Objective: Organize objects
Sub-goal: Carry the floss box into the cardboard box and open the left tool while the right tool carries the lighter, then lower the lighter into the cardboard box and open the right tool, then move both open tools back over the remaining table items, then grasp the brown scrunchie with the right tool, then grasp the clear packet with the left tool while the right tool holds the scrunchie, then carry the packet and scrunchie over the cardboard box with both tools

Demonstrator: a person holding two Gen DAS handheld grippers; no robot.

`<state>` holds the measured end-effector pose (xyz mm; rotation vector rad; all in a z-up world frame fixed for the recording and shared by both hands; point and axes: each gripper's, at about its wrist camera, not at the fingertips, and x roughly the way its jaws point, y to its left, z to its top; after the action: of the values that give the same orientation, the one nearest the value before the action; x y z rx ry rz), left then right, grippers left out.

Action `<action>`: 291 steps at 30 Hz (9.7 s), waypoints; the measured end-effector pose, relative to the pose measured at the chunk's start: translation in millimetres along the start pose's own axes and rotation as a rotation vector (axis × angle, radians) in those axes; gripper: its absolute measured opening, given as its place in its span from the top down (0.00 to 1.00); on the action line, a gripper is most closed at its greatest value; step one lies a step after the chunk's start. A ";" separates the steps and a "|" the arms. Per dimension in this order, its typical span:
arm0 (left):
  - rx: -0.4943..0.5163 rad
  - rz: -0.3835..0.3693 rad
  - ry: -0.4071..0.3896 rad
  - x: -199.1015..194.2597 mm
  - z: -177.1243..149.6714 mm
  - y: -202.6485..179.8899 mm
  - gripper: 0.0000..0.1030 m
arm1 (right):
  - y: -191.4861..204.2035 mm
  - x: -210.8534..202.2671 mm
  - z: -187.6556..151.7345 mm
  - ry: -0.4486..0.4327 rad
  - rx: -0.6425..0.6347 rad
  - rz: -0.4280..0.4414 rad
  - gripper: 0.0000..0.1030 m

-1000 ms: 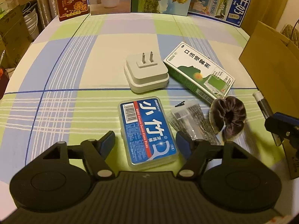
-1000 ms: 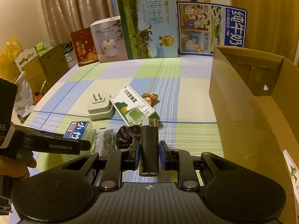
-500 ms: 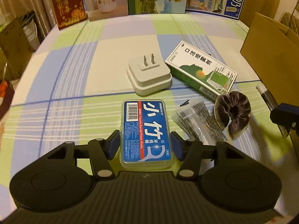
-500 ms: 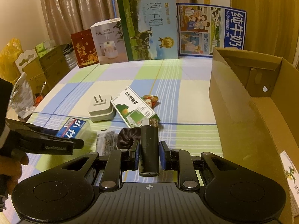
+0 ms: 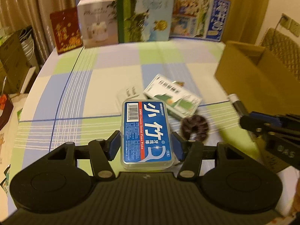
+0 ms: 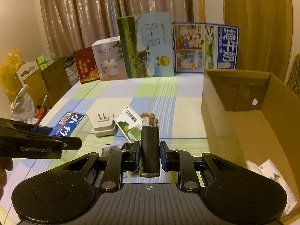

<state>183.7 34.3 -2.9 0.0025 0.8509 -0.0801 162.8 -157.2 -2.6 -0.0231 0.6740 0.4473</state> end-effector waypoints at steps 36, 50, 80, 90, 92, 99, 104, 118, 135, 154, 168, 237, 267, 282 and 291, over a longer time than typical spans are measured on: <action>0.214 -0.367 -0.153 -83.5 12.9 -209.6 0.49 | -133.9 -175.9 16.8 -0.137 0.083 -0.304 0.82; 0.230 -0.383 -0.106 -47.2 22.5 -263.3 0.49 | -182.7 -165.4 8.2 -0.099 0.119 -0.328 0.82; 0.174 -0.352 -0.076 -13.0 29.4 -253.9 0.35 | -188.6 -147.1 8.6 -0.063 0.146 -0.280 0.82; 0.173 -0.348 -0.077 -15.9 30.2 -249.5 0.34 | -190.8 -136.0 20.4 -0.109 0.161 -0.205 0.51; 0.170 -0.346 -0.074 -15.0 30.7 -247.4 0.33 | -193.9 -139.6 19.6 -0.132 0.198 -0.196 0.38; 0.158 -0.333 -0.073 -15.4 30.9 -234.5 0.30 | -194.3 -146.4 12.9 -0.124 0.209 -0.202 0.38; 0.156 -0.328 -0.075 -17.5 30.2 -228.8 0.30 | -193.8 -152.2 9.9 -0.118 0.212 -0.208 0.38; 0.148 -0.318 -0.088 -28.0 27.6 -207.5 0.28 | -172.5 -157.0 17.3 -0.123 0.177 -0.199 0.38; 0.046 -0.163 -0.118 -46.5 21.6 -90.8 0.24 | -93.4 -150.4 49.9 -0.169 0.086 -0.067 0.21; -0.081 0.011 -0.033 -31.7 -32.1 33.2 0.22 | 9.6 -44.4 18.2 -0.046 -0.036 0.110 0.20; 0.008 0.011 0.036 11.6 -20.8 24.5 0.22 | 3.5 76.1 -7.3 0.196 -0.119 0.089 0.40; 0.068 -0.045 0.170 95.8 -7.8 -3.0 0.70 | -14.5 99.0 9.5 0.268 -0.004 0.052 0.90; 0.052 -0.114 -0.004 -45.4 -4.5 -44.4 0.70 | -28.7 -56.5 -7.2 0.012 0.044 0.013 0.90; 0.059 -0.152 -0.066 -94.7 -33.8 -78.5 0.70 | -34.2 -91.6 -28.0 -0.032 0.028 0.003 0.90; 0.092 -0.186 -0.088 -99.4 -32.4 -100.7 0.70 | -43.9 -115.7 -31.5 -0.071 0.061 -0.059 0.90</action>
<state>86.9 -58.0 53.4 0.0062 0.7575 -0.2917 82.0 -247.5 37.7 0.0304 0.6151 0.3686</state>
